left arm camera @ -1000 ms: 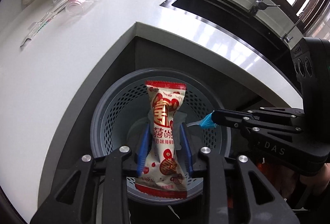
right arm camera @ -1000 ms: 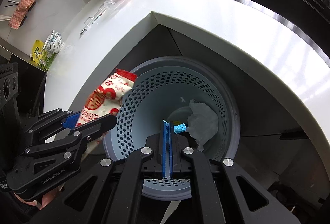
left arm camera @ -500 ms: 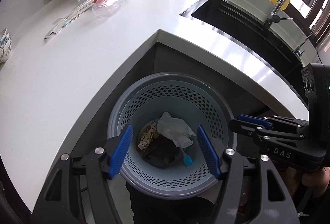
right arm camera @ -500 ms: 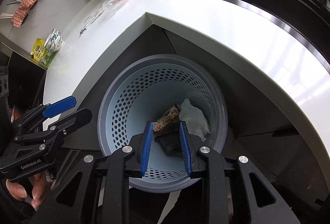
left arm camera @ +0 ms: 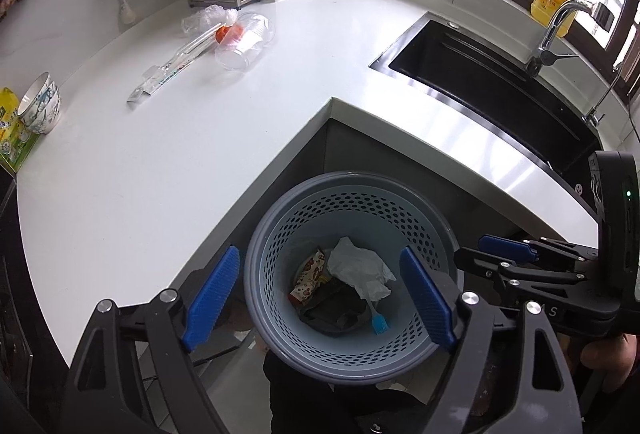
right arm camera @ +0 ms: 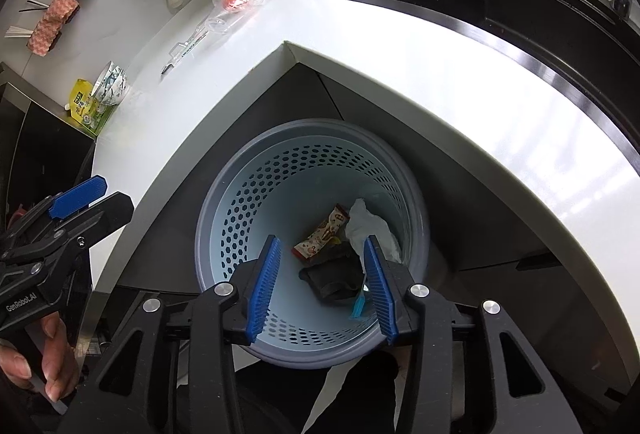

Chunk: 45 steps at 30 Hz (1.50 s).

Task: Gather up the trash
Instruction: 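Move both open tools back toward the clear cup and toothbrush package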

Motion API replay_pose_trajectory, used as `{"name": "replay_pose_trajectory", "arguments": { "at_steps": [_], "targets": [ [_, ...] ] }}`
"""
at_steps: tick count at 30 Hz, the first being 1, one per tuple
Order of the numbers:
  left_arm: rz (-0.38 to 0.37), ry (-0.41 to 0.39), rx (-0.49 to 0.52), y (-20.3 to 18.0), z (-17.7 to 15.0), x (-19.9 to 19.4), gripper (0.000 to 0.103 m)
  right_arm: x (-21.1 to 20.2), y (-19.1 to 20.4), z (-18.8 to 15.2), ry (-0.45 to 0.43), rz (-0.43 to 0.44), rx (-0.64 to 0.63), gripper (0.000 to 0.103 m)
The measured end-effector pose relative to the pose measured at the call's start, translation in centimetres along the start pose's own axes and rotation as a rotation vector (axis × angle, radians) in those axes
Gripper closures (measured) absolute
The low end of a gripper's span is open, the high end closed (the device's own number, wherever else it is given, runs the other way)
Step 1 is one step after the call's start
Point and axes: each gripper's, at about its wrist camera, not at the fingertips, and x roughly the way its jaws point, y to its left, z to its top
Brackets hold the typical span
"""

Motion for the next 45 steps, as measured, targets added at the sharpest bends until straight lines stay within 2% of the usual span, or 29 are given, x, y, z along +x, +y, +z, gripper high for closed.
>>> {"name": "replay_pose_trajectory", "arguments": {
  "at_steps": [4,5,8,10,19,27,32,38,45],
  "targets": [
    [0.045,-0.028,-0.029,0.5,0.4,-1.1,0.012,-0.2,0.7,0.6,-0.002,-0.021,-0.015,0.048],
    [0.057,-0.039,-0.037,0.8,0.5,-1.4,0.012,-0.2,0.9,0.7,-0.002,-0.033,-0.019,0.044],
    [0.077,-0.076,-0.067,1.6,0.8,-2.4,0.01,-0.2,1.5,1.2,-0.003,-0.066,-0.031,0.038],
    [0.117,-0.091,-0.078,2.3,1.1,-2.8,0.009,-0.2,2.0,1.6,-0.001,-0.083,-0.036,0.037],
    [0.234,-0.049,-0.096,5.8,2.9,-3.0,0.006,0.1,4.1,4.4,-0.015,-0.109,-0.031,0.028],
    [0.199,-0.04,-0.125,10.0,5.1,-2.6,0.006,0.9,6.7,8.0,-0.032,-0.115,-0.032,0.025],
    [0.201,-0.048,-0.17,13.6,7.0,-2.0,0.006,1.7,8.9,10.4,-0.056,-0.17,-0.051,0.025],
    [0.236,-0.101,-0.14,17.8,10.3,-1.4,0.006,2.4,11.0,14.0,-0.121,-0.173,-0.021,0.025],
    [0.187,-0.164,-0.079,21.9,14.8,0.7,0.006,4.9,13.7,18.8,-0.161,-0.2,0.005,0.025]
  ]
}}
